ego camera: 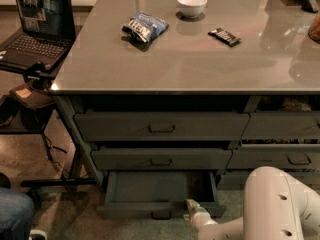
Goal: Open bottom drawer
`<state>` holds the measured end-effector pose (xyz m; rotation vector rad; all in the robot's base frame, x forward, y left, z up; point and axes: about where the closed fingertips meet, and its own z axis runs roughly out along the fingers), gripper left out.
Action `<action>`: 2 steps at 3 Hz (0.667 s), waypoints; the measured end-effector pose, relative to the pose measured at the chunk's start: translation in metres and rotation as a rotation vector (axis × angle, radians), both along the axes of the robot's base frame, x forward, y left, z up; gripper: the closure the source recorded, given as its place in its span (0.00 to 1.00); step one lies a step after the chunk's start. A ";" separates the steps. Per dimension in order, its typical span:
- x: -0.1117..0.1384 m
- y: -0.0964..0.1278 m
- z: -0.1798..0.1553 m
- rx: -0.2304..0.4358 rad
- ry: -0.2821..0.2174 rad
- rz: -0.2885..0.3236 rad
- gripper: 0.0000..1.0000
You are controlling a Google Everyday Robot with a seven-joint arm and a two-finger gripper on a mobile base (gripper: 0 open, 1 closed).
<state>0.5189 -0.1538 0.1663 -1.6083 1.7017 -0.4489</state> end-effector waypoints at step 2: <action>-0.013 0.000 -0.001 0.007 -0.003 -0.001 1.00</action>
Offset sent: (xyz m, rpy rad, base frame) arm -0.4285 -0.0389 -0.0863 0.2008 -0.0901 -0.0366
